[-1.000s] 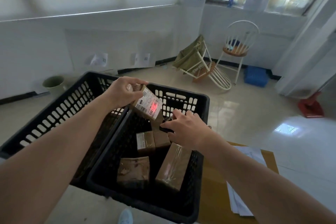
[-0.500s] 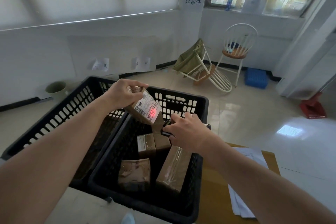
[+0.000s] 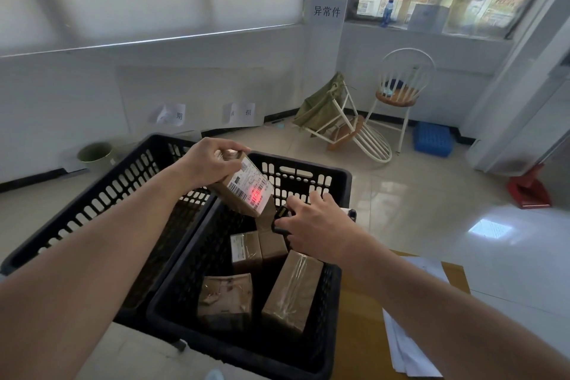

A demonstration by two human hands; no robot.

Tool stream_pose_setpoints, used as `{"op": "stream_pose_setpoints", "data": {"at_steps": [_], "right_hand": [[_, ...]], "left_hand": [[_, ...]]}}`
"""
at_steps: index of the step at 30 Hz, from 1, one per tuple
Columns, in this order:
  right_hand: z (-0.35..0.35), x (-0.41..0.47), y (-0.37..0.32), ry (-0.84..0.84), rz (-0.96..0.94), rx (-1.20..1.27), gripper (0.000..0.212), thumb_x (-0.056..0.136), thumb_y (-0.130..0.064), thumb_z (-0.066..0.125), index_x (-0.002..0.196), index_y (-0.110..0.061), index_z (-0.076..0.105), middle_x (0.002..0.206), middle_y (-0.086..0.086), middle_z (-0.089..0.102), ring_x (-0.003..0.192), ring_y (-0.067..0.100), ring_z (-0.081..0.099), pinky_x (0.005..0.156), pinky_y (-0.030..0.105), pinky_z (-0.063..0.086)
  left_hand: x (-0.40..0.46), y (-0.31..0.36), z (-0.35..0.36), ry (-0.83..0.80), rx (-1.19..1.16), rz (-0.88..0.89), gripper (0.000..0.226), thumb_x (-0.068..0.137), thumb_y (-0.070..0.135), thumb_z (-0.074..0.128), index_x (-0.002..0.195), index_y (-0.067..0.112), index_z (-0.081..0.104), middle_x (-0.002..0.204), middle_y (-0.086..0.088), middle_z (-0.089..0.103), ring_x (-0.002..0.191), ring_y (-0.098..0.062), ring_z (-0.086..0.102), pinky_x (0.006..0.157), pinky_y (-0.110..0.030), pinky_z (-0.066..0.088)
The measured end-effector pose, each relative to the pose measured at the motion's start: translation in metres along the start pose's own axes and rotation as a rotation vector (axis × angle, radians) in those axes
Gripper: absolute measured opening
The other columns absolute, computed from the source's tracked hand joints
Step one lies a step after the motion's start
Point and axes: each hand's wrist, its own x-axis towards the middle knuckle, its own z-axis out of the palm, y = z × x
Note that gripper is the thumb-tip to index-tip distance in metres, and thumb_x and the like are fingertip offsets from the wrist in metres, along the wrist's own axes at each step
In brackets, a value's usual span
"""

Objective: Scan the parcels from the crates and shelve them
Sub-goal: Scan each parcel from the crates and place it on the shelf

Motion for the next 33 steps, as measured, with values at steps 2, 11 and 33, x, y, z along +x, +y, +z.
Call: {"op": "stream_pose_setpoints", "data": {"at_steps": [2,11,33], "right_hand": [[-0.002,-0.001,0.000,0.003,0.002,0.013,0.036,0.105,-0.031,0.054,0.140,-0.036,0.059,0.142,0.009,0.047,0.107,0.034,0.051,0.090,0.048,0.045],[-0.013,-0.006,-0.002,0.008,-0.024,0.069,0.040,0.107,-0.033,0.051,0.147,-0.036,0.054,0.143,0.010,0.044,0.110,0.034,0.050,0.096,0.050,0.046],[-0.005,-0.006,0.016,-0.082,0.036,0.364,0.049,0.107,-0.045,0.056,0.155,-0.042,0.051,0.131,0.003,0.050,0.113,0.029,0.054,0.097,0.045,0.049]], "left_hand": [[0.000,0.000,0.001,0.000,0.002,0.000,0.032,0.097,0.021,0.067,0.120,0.042,0.074,0.121,-0.001,0.064,0.111,-0.029,0.067,0.087,-0.043,0.065],[0.005,-0.006,0.009,0.010,0.002,0.029,0.032,0.094,0.018,0.072,0.109,0.046,0.074,0.125,-0.003,0.062,0.115,-0.029,0.067,0.082,-0.040,0.066],[0.006,-0.015,0.011,0.094,0.032,0.104,0.048,0.079,0.007,0.087,0.108,0.042,0.071,0.137,-0.001,0.046,0.127,-0.026,0.054,0.100,-0.035,0.058]]}}
